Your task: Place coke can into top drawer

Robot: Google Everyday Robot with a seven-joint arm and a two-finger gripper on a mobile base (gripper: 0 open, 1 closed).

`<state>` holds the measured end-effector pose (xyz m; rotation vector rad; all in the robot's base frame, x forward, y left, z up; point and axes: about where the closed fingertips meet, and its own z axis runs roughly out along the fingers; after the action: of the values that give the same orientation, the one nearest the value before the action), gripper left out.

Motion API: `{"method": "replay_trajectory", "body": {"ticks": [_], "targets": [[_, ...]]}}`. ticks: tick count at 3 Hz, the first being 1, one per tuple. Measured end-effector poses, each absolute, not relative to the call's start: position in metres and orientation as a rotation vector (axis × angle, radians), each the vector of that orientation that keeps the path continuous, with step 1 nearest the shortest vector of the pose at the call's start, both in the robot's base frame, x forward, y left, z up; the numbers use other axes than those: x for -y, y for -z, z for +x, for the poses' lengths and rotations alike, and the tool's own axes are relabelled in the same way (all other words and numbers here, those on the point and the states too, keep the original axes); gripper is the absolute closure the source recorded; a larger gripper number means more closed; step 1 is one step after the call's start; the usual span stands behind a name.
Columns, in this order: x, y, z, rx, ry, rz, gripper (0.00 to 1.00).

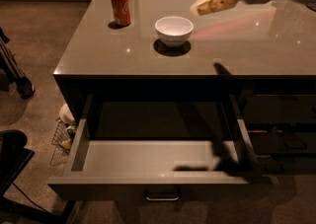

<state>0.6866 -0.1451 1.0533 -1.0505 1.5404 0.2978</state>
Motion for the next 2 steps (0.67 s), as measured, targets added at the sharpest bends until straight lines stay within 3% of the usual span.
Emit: {"method": "replay_trajectory", "body": {"ticks": [2], "targets": [[0.039,-0.991,0.794,-1.542,-0.465,-0.911,0.0]]}}
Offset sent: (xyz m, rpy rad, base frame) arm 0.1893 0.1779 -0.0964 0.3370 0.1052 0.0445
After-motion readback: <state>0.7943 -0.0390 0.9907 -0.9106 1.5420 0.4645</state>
